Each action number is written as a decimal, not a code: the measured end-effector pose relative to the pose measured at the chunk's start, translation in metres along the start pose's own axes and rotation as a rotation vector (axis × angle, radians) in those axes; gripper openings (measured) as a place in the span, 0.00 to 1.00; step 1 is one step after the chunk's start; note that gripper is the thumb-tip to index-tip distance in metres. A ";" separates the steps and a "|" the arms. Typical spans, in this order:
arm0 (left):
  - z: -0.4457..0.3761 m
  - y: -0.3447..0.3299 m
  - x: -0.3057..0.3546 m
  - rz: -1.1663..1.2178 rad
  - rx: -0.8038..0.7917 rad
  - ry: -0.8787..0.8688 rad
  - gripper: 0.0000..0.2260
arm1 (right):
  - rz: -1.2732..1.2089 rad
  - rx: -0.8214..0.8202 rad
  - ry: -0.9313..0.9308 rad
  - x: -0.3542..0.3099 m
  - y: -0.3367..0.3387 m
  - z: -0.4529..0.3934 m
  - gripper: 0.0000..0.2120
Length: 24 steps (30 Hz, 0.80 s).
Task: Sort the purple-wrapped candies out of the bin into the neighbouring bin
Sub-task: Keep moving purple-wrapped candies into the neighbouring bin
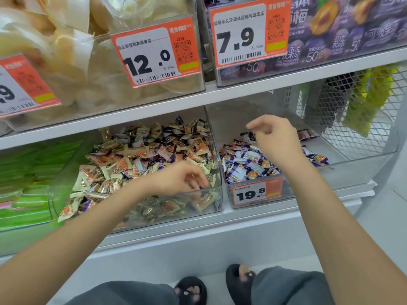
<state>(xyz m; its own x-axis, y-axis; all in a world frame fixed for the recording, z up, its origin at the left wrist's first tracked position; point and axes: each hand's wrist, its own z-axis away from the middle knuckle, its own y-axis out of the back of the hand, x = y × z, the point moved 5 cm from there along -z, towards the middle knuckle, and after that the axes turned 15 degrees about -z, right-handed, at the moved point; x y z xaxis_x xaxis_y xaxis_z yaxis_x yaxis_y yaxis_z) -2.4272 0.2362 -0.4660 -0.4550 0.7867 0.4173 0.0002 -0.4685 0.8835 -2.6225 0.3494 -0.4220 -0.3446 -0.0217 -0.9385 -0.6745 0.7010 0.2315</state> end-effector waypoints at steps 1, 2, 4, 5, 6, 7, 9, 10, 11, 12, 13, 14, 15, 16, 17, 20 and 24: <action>-0.006 -0.007 -0.001 -0.060 -0.097 -0.025 0.13 | 0.003 -0.006 0.003 0.000 -0.002 0.000 0.18; -0.013 -0.010 -0.003 -0.126 -0.138 -0.045 0.15 | 0.011 -0.016 0.008 0.001 -0.004 0.000 0.17; -0.024 -0.010 -0.003 -0.353 -0.166 -0.100 0.20 | 0.032 -0.040 0.022 0.003 -0.007 -0.001 0.16; -0.027 -0.011 -0.005 -0.484 -0.184 -0.131 0.22 | 0.043 -0.050 0.030 0.003 -0.008 -0.001 0.16; -0.028 -0.013 -0.008 -0.588 -0.195 -0.146 0.24 | 0.053 -0.059 0.037 0.004 -0.008 -0.002 0.15; -0.028 -0.015 -0.011 -0.664 -0.181 -0.152 0.25 | 0.063 -0.068 0.043 0.005 -0.008 -0.003 0.15; -0.025 -0.015 -0.012 -0.803 -0.057 -0.209 0.19 | 0.079 -0.082 0.050 0.006 -0.008 -0.004 0.15; -0.024 -0.015 -0.011 -0.854 -0.008 -0.234 0.17 | 0.082 -0.086 0.054 0.007 -0.009 -0.004 0.15; -0.023 -0.015 -0.012 -0.867 0.010 -0.245 0.17 | 0.084 -0.090 0.058 0.007 -0.009 -0.004 0.15; -0.023 -0.015 -0.013 -0.870 -0.008 -0.243 0.18 | 0.084 -0.092 0.062 0.008 -0.011 -0.004 0.15; -0.026 -0.016 -0.013 -0.894 -0.038 -0.241 0.19 | 0.087 -0.096 0.064 0.007 -0.012 -0.004 0.14; -0.029 -0.019 -0.013 -0.952 -0.069 -0.238 0.18 | 0.091 -0.102 0.065 0.007 -0.014 -0.004 0.14; -0.032 -0.022 -0.013 -1.022 -0.096 -0.230 0.17 | 0.095 -0.111 0.069 0.006 -0.015 -0.003 0.14; -0.035 -0.025 -0.014 -1.076 -0.131 -0.210 0.17 | 0.095 -0.123 0.073 0.006 -0.016 -0.002 0.14; -0.037 -0.027 -0.016 -1.102 -0.171 -0.197 0.17 | 0.092 -0.134 0.076 0.006 -0.016 -0.001 0.14; -0.035 -0.029 -0.015 -1.047 -0.223 -0.214 0.11 | 0.091 -0.152 0.065 0.007 -0.014 -0.001 0.15; -0.036 -0.027 -0.009 -0.888 -0.243 -0.196 0.06 | 0.097 -0.173 0.056 0.006 -0.015 -0.001 0.16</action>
<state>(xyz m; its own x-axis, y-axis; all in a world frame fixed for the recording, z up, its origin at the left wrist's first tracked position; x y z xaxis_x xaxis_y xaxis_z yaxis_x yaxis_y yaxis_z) -2.4550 0.2276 -0.5007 -0.0418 0.9397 -0.3395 -0.4709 0.2812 0.8362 -2.6153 0.3384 -0.4305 -0.4461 -0.0029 -0.8950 -0.7367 0.5690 0.3654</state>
